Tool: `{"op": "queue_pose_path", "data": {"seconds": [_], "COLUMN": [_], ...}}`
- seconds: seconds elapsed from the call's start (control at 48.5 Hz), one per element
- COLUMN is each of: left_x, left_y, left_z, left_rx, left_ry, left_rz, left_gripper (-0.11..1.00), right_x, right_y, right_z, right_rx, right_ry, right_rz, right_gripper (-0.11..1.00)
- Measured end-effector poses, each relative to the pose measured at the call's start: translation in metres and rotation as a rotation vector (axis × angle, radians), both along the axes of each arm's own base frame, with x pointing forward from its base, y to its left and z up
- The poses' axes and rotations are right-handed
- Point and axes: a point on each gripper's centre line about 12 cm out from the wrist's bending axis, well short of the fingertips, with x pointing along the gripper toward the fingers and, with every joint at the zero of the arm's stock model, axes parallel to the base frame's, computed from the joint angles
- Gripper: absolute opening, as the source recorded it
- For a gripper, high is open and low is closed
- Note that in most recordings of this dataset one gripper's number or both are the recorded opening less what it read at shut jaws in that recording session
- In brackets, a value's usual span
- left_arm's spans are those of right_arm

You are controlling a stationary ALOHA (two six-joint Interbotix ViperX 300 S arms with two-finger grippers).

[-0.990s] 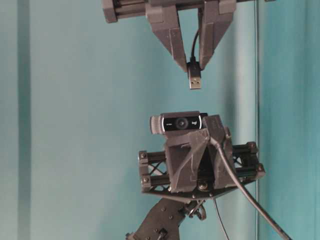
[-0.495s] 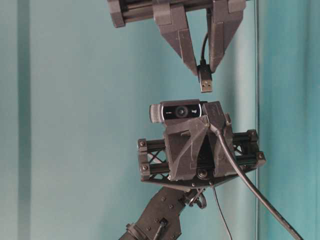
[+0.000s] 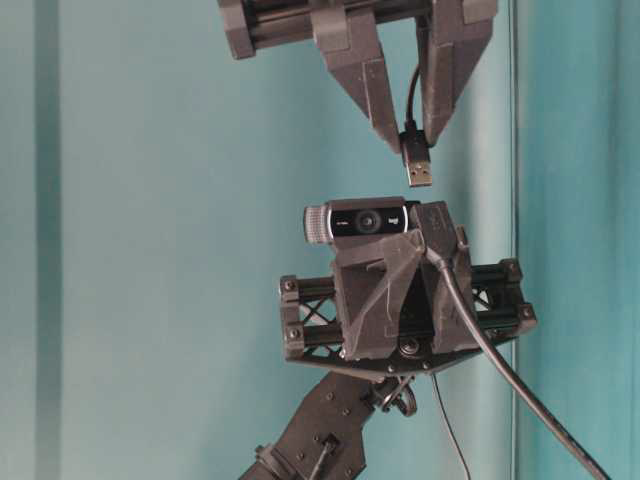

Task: Insert the USB using both arms.
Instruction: 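Align the right gripper's USB plug under the left gripper's socket, then push the USB plug up into the socket with the right gripper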

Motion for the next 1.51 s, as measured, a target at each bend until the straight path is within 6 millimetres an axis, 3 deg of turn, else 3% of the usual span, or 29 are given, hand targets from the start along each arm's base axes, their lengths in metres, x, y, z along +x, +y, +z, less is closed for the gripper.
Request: {"op": "queue_pose_path", "data": {"seconds": [1.506], "left_x": [0.01], "left_y": [-0.005], "left_z": [-0.003], "left_rx": [0.015], "left_ry": [0.004], "left_rz": [-0.003], "left_gripper": [0.23], "right_x": [0.004], "right_y": [0.006], "right_z": [-0.004], "right_rx": [0.021], "right_ry": [0.036], "right_rz": [0.054], "right_gripper": [0.21]}}
